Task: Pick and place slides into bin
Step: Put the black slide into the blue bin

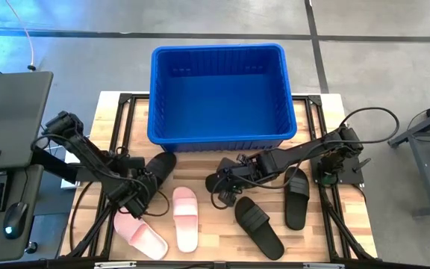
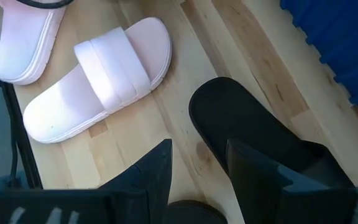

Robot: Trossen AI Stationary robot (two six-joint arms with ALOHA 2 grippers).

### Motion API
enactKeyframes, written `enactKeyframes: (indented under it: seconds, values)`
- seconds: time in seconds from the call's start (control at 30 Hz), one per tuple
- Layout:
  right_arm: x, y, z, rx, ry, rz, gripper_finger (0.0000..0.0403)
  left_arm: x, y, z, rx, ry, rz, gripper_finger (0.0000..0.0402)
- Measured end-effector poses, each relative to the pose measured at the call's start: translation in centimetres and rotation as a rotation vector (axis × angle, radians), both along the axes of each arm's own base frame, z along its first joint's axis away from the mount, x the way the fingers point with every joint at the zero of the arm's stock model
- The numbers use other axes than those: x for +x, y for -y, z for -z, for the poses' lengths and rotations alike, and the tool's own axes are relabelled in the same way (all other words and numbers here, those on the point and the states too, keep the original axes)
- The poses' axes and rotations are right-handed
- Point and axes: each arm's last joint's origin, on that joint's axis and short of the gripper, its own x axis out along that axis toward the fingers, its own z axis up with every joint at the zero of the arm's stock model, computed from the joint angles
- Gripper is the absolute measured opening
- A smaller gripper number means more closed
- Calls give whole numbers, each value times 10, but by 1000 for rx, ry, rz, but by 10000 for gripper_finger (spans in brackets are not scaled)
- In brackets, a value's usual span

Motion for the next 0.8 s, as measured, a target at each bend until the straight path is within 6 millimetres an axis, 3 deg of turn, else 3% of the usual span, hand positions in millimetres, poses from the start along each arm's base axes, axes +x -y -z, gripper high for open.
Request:
enactKeyframes:
  seconds: [0.23, 0.57, 0.67, 0.8]
  values:
    - [1, 3, 0, 23, 4, 44, 145, -8, -9, 12, 63, 75, -83, 150]
    - [3, 7, 0, 30, 15, 63, 145, -1, -15, 13, 115, 125, -134, 145]
    - [5, 7, -1, 30, 33, 63, 145, 4, -20, 18, 123, 94, -169, 111]
    - [6, 7, -2, 21, 53, 71, 145, 12, -22, 20, 69, 95, -211, 21]
